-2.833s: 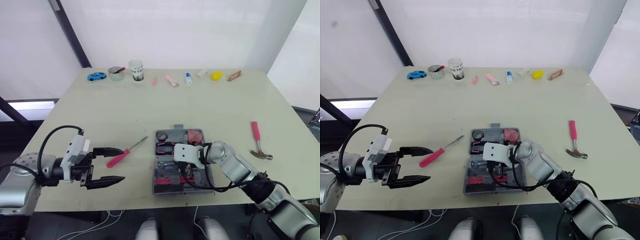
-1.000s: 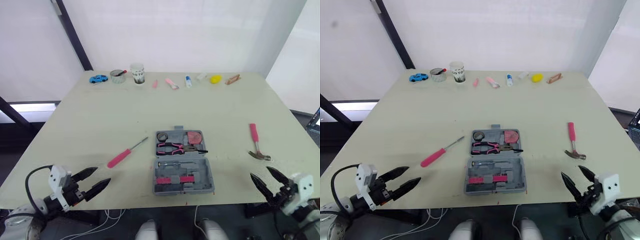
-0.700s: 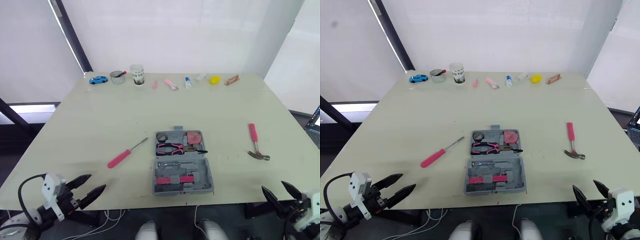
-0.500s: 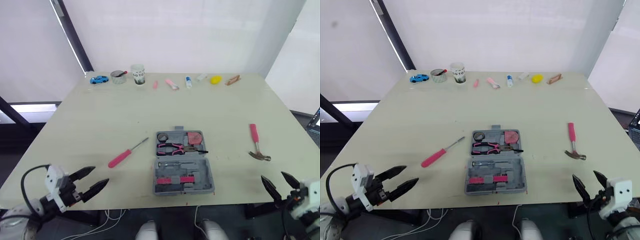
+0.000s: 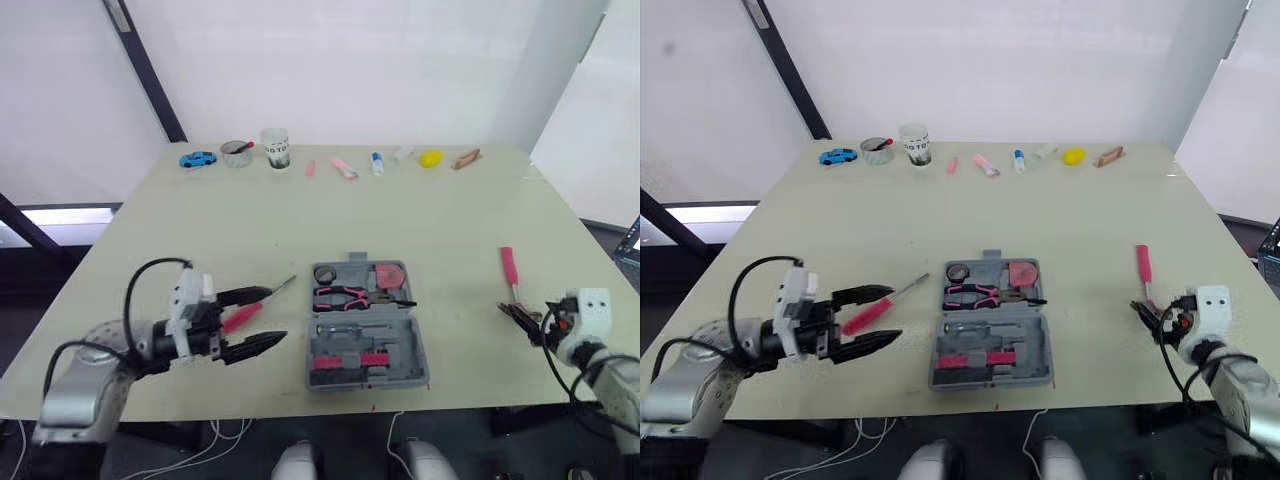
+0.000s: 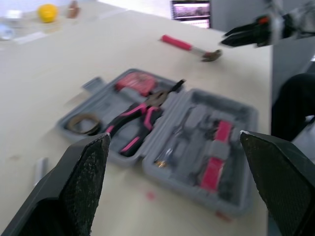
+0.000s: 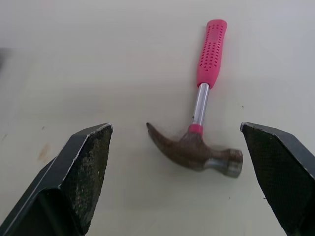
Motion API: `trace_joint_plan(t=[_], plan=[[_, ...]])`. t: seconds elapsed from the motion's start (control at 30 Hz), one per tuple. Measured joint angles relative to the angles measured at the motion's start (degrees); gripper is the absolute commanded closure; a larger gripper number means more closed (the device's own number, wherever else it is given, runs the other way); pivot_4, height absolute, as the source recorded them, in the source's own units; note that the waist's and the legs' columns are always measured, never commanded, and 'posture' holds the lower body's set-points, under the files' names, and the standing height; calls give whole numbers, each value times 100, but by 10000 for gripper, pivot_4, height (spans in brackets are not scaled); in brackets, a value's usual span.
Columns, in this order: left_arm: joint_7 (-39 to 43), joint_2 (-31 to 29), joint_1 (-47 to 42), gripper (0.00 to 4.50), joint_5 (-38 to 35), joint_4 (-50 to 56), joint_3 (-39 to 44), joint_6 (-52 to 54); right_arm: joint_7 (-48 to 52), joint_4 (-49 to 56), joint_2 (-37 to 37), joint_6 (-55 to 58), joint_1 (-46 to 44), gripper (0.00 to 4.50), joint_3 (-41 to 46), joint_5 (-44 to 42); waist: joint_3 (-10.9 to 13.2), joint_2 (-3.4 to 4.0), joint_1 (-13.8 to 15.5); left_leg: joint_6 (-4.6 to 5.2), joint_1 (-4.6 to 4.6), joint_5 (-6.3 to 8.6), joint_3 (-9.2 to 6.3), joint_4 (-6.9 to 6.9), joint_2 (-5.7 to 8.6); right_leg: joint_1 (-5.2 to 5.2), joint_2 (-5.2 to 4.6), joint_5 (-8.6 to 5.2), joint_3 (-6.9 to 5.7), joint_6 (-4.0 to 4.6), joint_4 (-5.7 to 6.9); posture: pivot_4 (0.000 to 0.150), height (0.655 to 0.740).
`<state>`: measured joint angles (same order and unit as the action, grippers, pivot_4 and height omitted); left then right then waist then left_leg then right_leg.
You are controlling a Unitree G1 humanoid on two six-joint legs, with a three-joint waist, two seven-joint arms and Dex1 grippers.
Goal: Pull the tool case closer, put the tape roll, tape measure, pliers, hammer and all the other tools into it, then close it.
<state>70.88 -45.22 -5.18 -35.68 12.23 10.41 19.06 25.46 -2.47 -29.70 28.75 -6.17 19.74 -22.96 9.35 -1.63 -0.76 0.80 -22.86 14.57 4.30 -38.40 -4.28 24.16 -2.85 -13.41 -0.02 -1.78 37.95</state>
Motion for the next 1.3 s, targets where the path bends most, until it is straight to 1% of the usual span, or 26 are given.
trace_joint_plan(t=[0.13,0.17,0.27,0.4,0.5,0.53,0.57,0.6,0.67,0.7,0.73,0.77,1.1,1.2,1.3], plan=[[36,-62,-407,0,-176,348,-229,331,-121,-1047,-76,55,-933,1176,-124,233,0,0,-20,0,3,0,-2,4,0,-1,9,1,6,-1,-1,1500,7400],[32,-62,-476,0,-212,422,-273,410,-158,-1406,-89,43,-1177,1176,-167,330,0,1,-19,0,1,0,-5,9,1,0,10,8,5,-13,-1,1500,7400],[11,-63,-644,0,-286,533,-334,547,-210,-2191,-123,-35,-1599,1176,-312,543,1,1,-14,1,-4,0,-8,13,1,2,13,10,4,-19,-8,1500,7400],[-19,-64,-829,0,-405,686,-371,697,-179,-2764,-145,-160,-1896,1176,-430,718,1,2,-9,1,-8,1,-4,12,1,2,12,11,7,-23,-17,1500,7400],[-119,-65,-929,0,-508,793,-372,830,-157,-3157,-154,-262,-2056,8461,-492,835,1,2,-12,1,-7,1,-4,11,1,1,13,11,8,-23,-17,1500,7400],[-139,-65,-945,0,-513,824,-372,851,-156,-3224,-152,-263,-2066,12631,-513,850,1,2,-12,1,-7,1,-4,11,1,1,13,11,8,-23,-17,1500,7400],[-163,-65,-956,0,-532,884,-372,889,-162,-3298,-133,-261,-2064,18564,-522,861,1,2,-13,1,-6,1,-4,12,1,1,13,11,8,-23,-15,1500,7400],[-195,-65,-959,0,-565,926,-372,919,-201,-3346,-121,-282,-2082,22833,-519,872,1,2,-14,1,-5,1,-4,11,1,1,13,11,9,-23,-14,1500,7400],[-228,-64,-969,0,-612,960,-372,938,-213,-3421,-90,-296,-2136,34109,-518,871,1,2,-29,1,-3,1,-4,11,1,0,13,12,9,-23,-13,1500,7400],[-234,-64,-972,0,-617,966,-372,938,-216,-3428,-80,-309,-2139,38326,-518,871,1,1,-29,1,-2,1,-4,11,1,0,13,12,9,-23,-12,1500,7400],[-246,-64,-972,0,-624,976,-372,941,-234,-3458,-43,-359,-2149,43574,-510,866,0,1,-29,1,-1,1,-5,10,1,-1,14,12,10,-23,-11,1500,7400],[-249,-64,-972,0,-626,977,-372,943,-239,-3469,-32,-399,-2153,44834,-516,874,0,1,-28,1,-2,1,-6,9,1,-1,17,12,14,-23,-11,1500,7400],[-240,-64,-1018,0,-636,975,-372,947,-396,-3440,91,-563,-2115,44834,-513,940,-3,-4,-43,1,7,0,-7,7,2,-10,22,13,23,-24,-10,1500,7400],[-196,-68,-1024,0,-626,954,-372,916,-408,-3276,79,-655,-1981,44834,-529,1011,-1,-2,-33,1,5,1,-7,8,2,-9,22,12,24,-24,-11,1500,7400],[-33,-192,-901,0,-623,898,-307,831,-244,-2796,-57,-621,-1804,44834,-666,1097,12,20,-29,1,-3,1,0,9,2,0,22,12,31,-25,-12,1500,7400]])
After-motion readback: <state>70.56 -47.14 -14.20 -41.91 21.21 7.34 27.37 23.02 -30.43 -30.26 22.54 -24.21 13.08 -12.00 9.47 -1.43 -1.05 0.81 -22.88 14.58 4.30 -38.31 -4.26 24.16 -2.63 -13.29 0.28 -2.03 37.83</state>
